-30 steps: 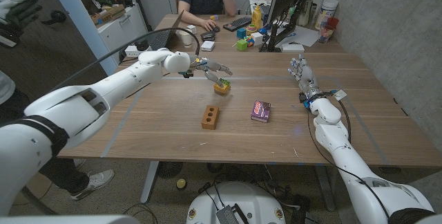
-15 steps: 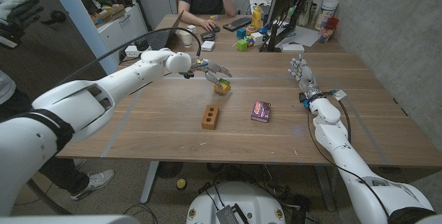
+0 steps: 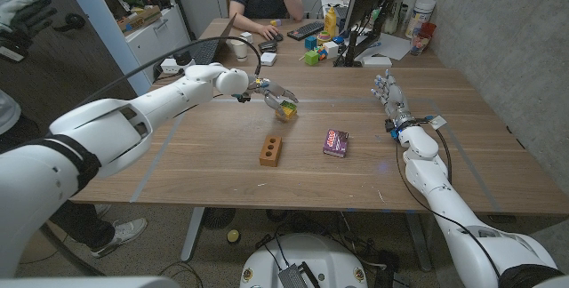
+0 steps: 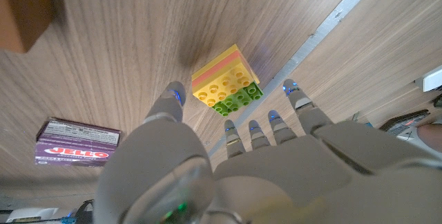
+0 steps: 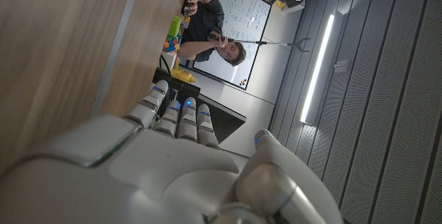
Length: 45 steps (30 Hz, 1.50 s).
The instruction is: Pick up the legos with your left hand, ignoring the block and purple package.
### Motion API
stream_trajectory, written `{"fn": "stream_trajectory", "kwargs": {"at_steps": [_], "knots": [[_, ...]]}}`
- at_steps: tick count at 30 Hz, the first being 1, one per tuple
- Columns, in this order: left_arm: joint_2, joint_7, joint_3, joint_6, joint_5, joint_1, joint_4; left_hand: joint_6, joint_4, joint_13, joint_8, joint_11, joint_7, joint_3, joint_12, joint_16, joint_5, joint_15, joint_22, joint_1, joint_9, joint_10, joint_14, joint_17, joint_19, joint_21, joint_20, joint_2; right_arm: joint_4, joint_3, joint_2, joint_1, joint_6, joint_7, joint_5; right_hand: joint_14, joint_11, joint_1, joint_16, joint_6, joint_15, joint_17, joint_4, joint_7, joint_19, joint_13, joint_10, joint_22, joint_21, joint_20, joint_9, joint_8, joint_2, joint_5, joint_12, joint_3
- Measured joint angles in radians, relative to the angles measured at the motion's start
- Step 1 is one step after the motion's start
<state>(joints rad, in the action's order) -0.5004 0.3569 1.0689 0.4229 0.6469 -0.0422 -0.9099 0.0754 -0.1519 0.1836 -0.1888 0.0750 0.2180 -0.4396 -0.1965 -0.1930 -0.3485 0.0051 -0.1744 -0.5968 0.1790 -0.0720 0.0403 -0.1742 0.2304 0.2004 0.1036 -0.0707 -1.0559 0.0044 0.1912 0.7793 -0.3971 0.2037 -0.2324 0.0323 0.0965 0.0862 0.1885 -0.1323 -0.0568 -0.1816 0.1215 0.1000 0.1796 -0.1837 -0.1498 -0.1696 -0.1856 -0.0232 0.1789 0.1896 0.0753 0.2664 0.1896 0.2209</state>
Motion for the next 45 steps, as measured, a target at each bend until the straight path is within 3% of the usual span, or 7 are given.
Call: {"fn": "stream_trajectory", "kwargs": {"at_steps": [10,18,32,38,41,45], "knots": [[0.007,-0.007,0.022,0.002,0.015,0.008,0.013,0.011,-0.004,0.000,0.000,-0.009,0.000,0.004,0.000,0.000,-0.009,0.004,0.000,-0.049,0.000,0.010,-0.015,0.000,0.054,0.018,-0.018,0.018,0.012,0.004,-0.002,-0.006,-0.007,0.003,-0.001,0.000,-0.004,-0.004,0.000,0.000,0.000,0.000,0.000,0.000,0.000,0.000,-0.004,0.000,0.000,0.000,0.000,0.000,-0.004,0.000,0.000,-0.008],[0.019,-0.019,0.038,0.009,0.024,0.016,0.034,0.064,-0.004,0.000,-0.012,-0.032,-0.002,0.010,-0.007,0.000,-0.014,0.013,0.000,-0.124,0.002,0.040,-0.062,0.000,0.129,0.033,-0.057,0.061,0.019,0.005,-0.002,-0.010,-0.012,0.004,-0.001,0.000,-0.004,-0.004,0.000,0.000,0.000,0.000,0.000,0.000,0.000,0.000,-0.004,0.000,0.000,0.000,0.000,0.000,-0.004,0.000,0.000,-0.008],[0.025,-0.047,0.055,0.009,0.038,0.021,0.042,0.181,-0.016,-0.002,-0.018,-0.028,0.001,0.028,-0.015,-0.008,-0.001,-0.037,-0.005,-0.290,0.000,0.121,-0.156,0.000,0.291,0.072,-0.077,0.124,0.037,0.008,-0.004,-0.021,-0.020,0.008,-0.001,0.004,-0.004,0.000,0.000,0.000,-0.004,0.000,-0.003,0.000,0.003,0.000,-0.004,0.000,0.000,-0.003,0.000,0.000,-0.008,0.004,0.000,-0.011],[0.024,-0.068,0.058,0.001,0.050,0.020,0.036,0.276,-0.017,0.000,-0.016,-0.015,-0.010,0.061,-0.031,-0.022,0.034,-0.042,-0.006,-0.392,0.000,0.210,-0.244,-0.002,0.413,0.106,-0.129,0.130,0.040,0.010,-0.004,-0.023,-0.024,0.007,0.001,0.007,0.000,0.000,0.000,0.000,-0.007,0.000,-0.003,0.000,0.004,0.000,-0.008,0.000,0.000,-0.004,0.000,0.000,-0.008,0.004,0.000,-0.011],[0.022,-0.076,0.058,-0.001,0.053,0.016,0.029,0.301,-0.014,0.001,-0.043,0.001,-0.004,0.073,-0.045,-0.032,0.050,-0.041,-0.011,-0.431,0.000,0.287,-0.314,-0.004,0.478,0.130,-0.163,0.137,0.040,0.011,-0.004,-0.024,-0.026,0.006,0.002,0.007,0.002,0.000,0.000,0.000,-0.007,0.000,-0.003,0.000,0.004,0.000,-0.009,0.000,0.000,-0.004,0.000,0.000,-0.008,0.004,0.000,-0.011],[0.017,-0.098,0.058,-0.011,0.060,0.010,0.019,0.326,-0.013,0.000,-0.056,0.010,-0.007,0.079,-0.045,-0.042,0.067,-0.028,-0.016,-0.453,0.000,0.349,-0.363,-0.014,0.530,0.156,-0.183,0.127,0.043,0.011,-0.004,-0.026,-0.028,0.006,0.002,0.007,-0.002,0.000,0.000,0.000,-0.007,0.000,-0.003,0.000,0.004,0.000,-0.013,0.000,0.000,-0.004,0.000,0.000,-0.008,0.004,0.000,-0.011]]}}
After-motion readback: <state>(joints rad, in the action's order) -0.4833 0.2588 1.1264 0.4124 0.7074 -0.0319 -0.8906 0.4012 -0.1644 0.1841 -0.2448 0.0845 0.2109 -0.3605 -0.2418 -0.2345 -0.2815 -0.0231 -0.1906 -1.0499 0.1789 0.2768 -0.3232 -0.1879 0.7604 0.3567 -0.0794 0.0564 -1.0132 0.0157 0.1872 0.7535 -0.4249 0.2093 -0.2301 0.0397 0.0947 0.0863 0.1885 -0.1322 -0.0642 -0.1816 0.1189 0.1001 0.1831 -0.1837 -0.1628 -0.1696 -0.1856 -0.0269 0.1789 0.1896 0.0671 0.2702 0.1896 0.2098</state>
